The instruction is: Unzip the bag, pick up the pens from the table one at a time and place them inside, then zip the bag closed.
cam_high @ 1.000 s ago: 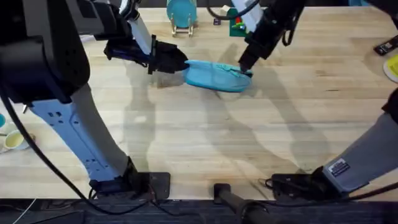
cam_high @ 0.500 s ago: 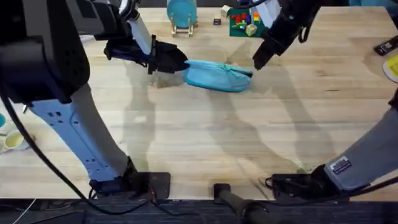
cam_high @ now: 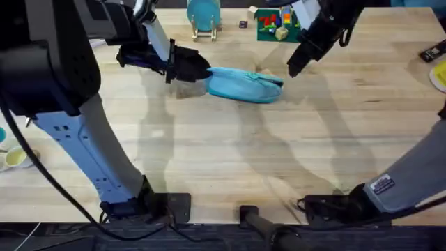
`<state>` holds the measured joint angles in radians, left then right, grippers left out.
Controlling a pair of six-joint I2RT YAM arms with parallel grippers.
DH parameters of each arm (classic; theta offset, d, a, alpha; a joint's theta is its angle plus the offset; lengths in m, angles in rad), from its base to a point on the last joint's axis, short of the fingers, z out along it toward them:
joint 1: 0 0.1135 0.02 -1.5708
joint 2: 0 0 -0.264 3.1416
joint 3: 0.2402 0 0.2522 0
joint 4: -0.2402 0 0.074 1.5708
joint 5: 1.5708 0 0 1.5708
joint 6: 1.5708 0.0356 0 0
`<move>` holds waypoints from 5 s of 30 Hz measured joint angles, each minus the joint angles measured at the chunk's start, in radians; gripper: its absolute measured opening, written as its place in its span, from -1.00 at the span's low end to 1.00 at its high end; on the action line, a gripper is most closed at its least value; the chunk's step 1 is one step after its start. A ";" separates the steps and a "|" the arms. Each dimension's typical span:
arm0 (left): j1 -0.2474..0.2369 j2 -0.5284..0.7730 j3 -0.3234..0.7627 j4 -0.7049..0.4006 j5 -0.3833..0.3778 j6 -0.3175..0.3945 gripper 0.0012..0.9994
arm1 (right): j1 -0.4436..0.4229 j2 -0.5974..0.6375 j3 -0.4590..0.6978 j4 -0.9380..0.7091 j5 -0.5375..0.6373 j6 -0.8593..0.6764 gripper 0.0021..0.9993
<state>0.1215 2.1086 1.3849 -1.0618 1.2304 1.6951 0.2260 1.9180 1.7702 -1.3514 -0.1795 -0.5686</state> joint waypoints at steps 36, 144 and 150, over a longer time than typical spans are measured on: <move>0.000 0.000 0.000 -0.001 0.000 0.000 -0.92 | 0.029 -0.069 0.002 0.102 -0.200 -0.067 1.00; 0.002 0.000 0.000 -0.004 0.000 0.000 -0.92 | 0.159 0.089 0.096 0.009 -0.104 0.038 -0.94; 0.002 0.000 0.000 -0.008 0.000 0.000 -0.92 | 0.159 0.089 0.097 -0.038 -0.085 0.097 -0.94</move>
<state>0.1230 2.1086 1.3849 -1.0695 1.2304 1.6951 0.3851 2.0068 1.8675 -1.3891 -0.2649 -0.4718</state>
